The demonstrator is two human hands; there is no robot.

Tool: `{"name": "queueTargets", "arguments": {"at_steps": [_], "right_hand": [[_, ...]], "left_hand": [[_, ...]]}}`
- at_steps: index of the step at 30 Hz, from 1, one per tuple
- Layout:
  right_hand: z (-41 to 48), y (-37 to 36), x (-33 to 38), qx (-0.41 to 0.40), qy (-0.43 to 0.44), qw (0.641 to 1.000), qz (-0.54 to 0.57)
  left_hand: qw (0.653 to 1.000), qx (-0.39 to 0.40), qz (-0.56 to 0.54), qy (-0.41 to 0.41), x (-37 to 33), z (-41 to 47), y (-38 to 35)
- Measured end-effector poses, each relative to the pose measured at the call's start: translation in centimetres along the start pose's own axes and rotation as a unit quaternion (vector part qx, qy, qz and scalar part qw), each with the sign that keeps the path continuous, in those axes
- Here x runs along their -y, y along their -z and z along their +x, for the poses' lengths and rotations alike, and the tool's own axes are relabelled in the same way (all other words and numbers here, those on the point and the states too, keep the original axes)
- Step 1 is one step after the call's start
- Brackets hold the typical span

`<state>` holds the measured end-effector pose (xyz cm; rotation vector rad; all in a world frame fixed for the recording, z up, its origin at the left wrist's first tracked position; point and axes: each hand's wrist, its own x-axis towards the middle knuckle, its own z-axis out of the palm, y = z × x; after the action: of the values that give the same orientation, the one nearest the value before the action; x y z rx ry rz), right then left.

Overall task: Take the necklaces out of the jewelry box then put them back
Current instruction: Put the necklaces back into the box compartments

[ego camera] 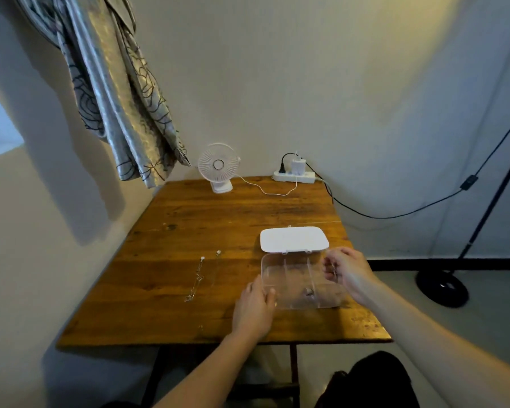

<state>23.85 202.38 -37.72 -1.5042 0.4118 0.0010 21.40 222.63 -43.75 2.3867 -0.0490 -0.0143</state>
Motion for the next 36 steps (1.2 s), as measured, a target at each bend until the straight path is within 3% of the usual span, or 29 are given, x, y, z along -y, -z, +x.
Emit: {"name": "queueTargets", "arguments": {"at_steps": [5, 11, 15, 18, 20, 24, 29, 34, 36], "right_hand": [[-0.3, 0.4, -0.8, -0.018, 0.068, 0.989, -0.129], [-0.4, 0.1, -1.9, -0.021, 0.15, 0.948, -0.28], [-1.1, -1.3, -2.2, 0.0, 0.217, 0.906, -0.363], [-1.9, -3.2, -2.0, 0.008, 0.271, 0.871, -0.411], [-3.2, -4.9, -1.6, 0.029, 0.306, 0.842, -0.443], [-5.0, -8.7, -2.7, 0.134, 0.361, 0.817, -0.43], [-5.5, -11.4, -6.2, 0.217, 0.398, 0.744, -0.491], [-4.4, -10.6, -10.5, 0.205, 0.43, 0.679, -0.559], [-3.6, -10.6, -11.7, 0.189, 0.457, 0.675, -0.547]], "left_hand": [[1.0, -0.006, 0.009, 0.0, 0.2, -0.1, -0.3], [1.0, 0.0, -0.004, 0.008, 0.0, -0.2, 0.0], [1.0, 0.006, -0.018, 0.0, 0.4, 0.0, 0.9], [0.999, -0.039, 0.007, 0.007, 1.8, 0.0, 2.6], [0.996, -0.08, 0.039, 0.01, 3.3, 0.0, 4.4], [0.988, -0.113, 0.094, 0.048, 6.9, 0.5, 8.2], [0.985, -0.067, 0.135, 0.085, 8.1, 2.1, 9.7], [0.983, -0.024, 0.141, 0.113, 7.5, 4.3, 8.9], [0.979, 0.007, 0.152, 0.139, 8.0, 5.7, 8.5]]}}
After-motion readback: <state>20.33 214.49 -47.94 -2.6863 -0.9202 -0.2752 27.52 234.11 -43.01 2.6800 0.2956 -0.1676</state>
